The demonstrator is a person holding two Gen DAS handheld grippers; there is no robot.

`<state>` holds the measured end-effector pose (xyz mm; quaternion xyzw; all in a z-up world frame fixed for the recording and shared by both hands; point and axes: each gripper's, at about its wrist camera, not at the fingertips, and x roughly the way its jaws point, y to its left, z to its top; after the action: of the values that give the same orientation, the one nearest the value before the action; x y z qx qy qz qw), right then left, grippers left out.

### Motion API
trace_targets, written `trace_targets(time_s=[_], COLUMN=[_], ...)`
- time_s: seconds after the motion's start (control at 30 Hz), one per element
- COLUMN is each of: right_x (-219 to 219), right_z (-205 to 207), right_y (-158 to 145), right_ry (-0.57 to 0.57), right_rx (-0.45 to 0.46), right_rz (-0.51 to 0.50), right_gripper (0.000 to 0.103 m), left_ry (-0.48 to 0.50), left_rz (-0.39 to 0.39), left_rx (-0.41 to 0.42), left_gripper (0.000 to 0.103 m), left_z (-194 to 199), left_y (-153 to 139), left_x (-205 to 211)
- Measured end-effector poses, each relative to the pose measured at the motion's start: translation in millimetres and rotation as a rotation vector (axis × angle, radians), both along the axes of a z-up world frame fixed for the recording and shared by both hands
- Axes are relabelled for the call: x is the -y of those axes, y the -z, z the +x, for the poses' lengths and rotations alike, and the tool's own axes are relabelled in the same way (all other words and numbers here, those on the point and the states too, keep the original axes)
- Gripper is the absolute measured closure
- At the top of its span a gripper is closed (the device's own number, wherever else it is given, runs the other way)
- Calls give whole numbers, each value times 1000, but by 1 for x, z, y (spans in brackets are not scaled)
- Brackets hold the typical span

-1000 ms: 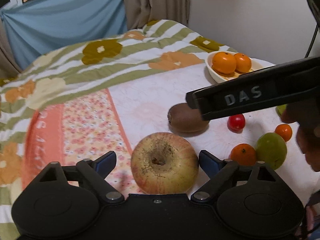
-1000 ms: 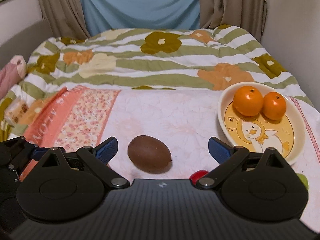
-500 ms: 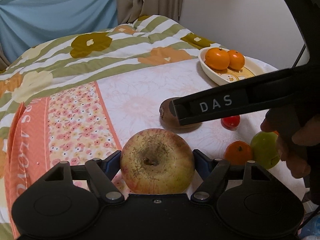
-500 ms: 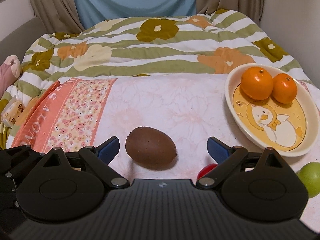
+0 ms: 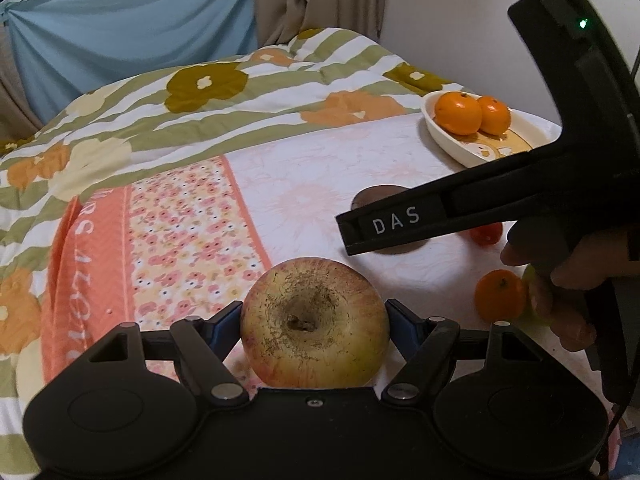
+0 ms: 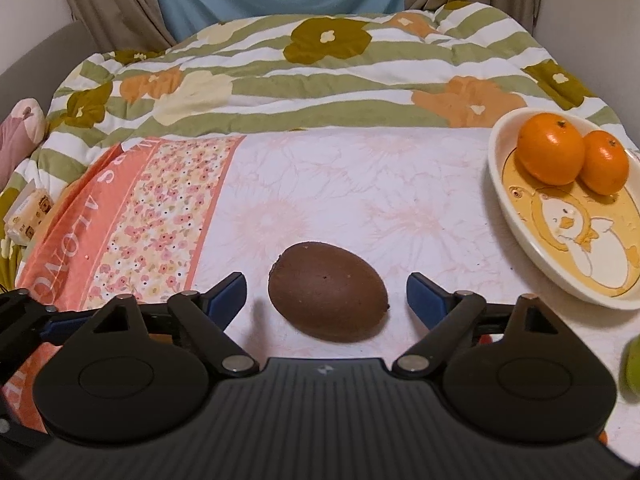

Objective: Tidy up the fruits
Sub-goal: 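Grasp the red-yellow apple with the left tool while the right tool grasps the brown kiwi, then carry the apple and kiwi to the white bowl with both tools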

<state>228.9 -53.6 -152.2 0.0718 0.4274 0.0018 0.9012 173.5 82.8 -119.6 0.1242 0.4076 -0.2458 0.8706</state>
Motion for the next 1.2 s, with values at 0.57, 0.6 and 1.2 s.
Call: trace_targets(time_s=[0.57, 0.6, 1.2], right_x=[-1, 0, 53], right_z=[-7, -9, -45], right_y=[-7, -10, -96], right_ry=[-11, -12, -46], right_rx=[28, 32, 143], right_rz=[-10, -7, 17], right_gripper=[24, 24, 24], left_ry=[-54, -56, -115], left_rz=[6, 6, -24], left_rx=[26, 29, 120], left_gripper=[24, 24, 24], left_z=[-3, -4, -26], left_y=[-10, -12, -79], left_x=[-6, -6, 30])
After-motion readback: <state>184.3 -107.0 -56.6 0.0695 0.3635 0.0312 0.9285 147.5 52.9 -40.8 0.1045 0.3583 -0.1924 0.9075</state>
